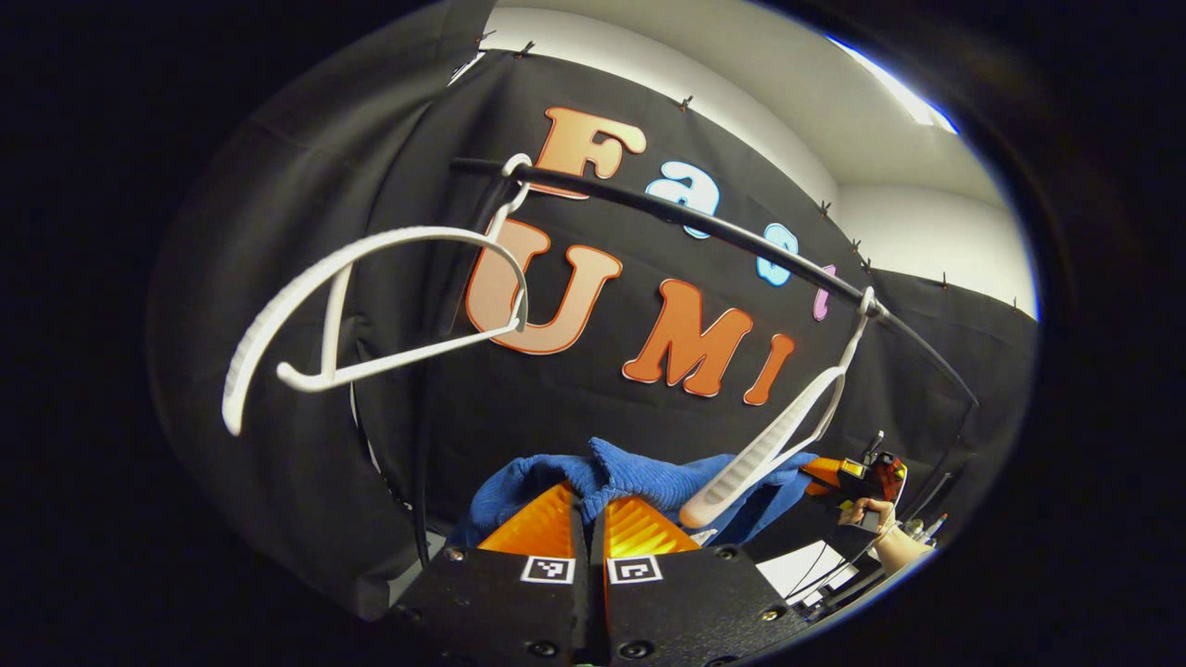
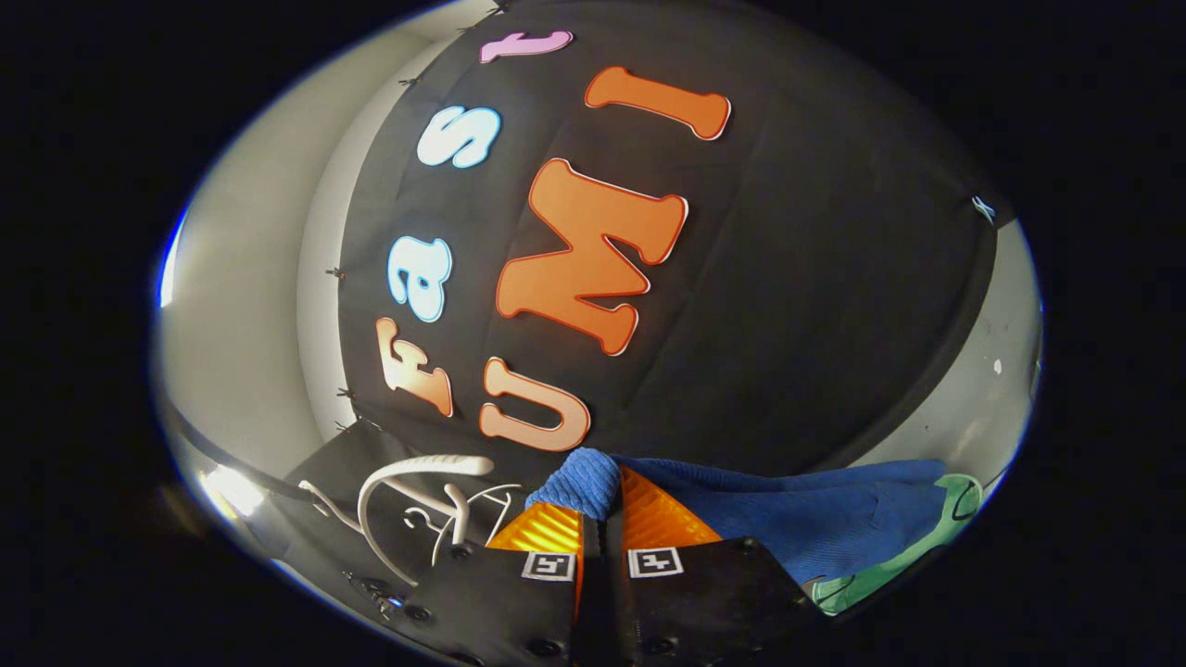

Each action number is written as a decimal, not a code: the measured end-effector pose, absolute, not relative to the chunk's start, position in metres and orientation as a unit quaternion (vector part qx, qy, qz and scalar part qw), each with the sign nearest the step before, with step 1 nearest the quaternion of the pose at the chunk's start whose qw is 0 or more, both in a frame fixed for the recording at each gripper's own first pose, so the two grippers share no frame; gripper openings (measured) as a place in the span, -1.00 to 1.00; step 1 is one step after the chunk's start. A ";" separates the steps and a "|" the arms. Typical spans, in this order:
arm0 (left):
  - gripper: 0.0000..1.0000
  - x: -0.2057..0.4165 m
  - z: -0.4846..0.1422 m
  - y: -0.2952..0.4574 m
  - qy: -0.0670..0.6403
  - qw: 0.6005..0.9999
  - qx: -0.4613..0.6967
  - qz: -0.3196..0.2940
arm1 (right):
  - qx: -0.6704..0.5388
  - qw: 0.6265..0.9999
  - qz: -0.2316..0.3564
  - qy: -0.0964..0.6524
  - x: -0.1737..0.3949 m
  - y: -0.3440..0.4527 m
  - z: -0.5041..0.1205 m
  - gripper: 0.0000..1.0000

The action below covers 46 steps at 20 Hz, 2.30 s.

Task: Grasp the clothes on the hanger with both hands and then place them into the laundry hamper below.

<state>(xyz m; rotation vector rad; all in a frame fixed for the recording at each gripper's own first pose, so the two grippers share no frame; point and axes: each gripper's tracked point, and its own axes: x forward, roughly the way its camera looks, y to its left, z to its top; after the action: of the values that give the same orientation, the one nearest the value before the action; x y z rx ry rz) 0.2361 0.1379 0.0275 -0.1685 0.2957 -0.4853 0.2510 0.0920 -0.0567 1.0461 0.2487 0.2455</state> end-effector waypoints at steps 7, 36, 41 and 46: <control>-1.00 0.215 -0.013 0.147 0.178 0.953 -0.089 -0.228 | 0.459 0.872 0.088 0.146 0.219 0.092 -0.092 -0.84; -1.00 0.133 -0.125 -0.022 0.228 0.937 -0.022 -0.262 | 0.268 0.928 0.027 0.257 0.131 0.131 -0.188 -0.84; -1.00 0.128 -0.157 -0.050 0.256 0.932 -0.008 -0.255 | 0.221 0.935 0.016 0.277 0.134 0.128 -0.209 -0.84; -1.00 0.146 -0.194 -0.068 0.297 0.921 0.000 -0.251 | 0.173 0.935 0.003 0.309 0.135 0.120 -0.239 -0.84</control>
<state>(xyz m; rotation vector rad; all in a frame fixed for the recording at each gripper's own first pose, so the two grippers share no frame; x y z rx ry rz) 0.1464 -0.0679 -0.1939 0.0001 0.6099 -0.5154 0.1351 0.1202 -0.2394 0.3535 0.6313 0.0055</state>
